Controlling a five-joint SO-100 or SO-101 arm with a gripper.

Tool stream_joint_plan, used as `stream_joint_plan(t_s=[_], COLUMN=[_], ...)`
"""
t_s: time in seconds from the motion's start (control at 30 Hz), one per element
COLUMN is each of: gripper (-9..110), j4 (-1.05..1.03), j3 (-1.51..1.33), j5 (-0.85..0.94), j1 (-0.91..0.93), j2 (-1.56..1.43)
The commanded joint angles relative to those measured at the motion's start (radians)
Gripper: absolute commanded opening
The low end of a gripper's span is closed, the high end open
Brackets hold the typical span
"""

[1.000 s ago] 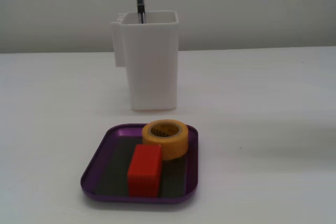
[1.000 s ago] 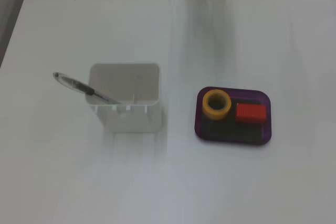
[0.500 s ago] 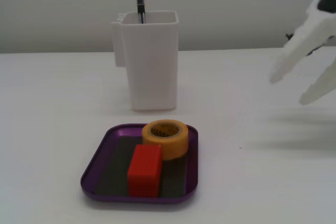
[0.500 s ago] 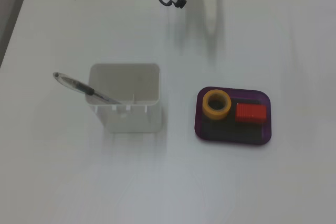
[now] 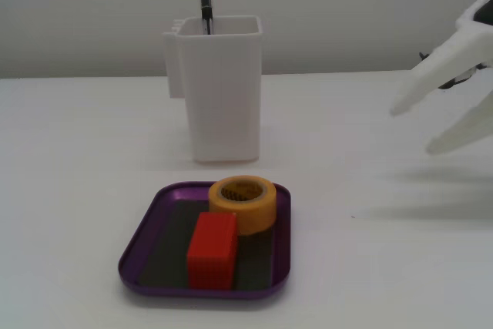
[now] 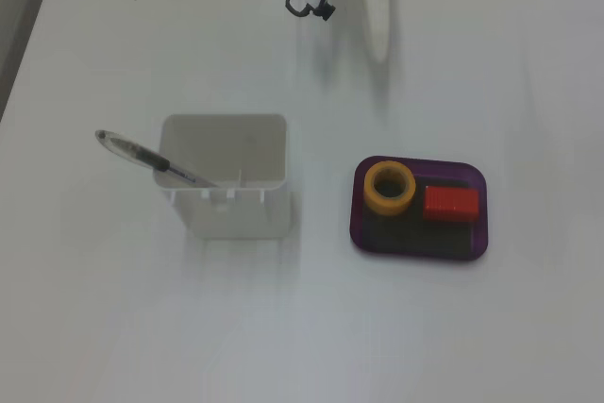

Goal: Grab up the yellow tape and put it in the box.

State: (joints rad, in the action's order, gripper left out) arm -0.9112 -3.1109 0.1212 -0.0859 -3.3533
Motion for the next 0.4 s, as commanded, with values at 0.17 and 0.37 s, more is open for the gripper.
stream_joint_plan(t_s=[0.17,0.37], gripper=[13,1], j4=[-0.031,-0.035], j3=[-0.032,-0.031], j5=[-0.005,-0.005], j1=[-0.002,-0.002], j2=[-0.106,-0.106])
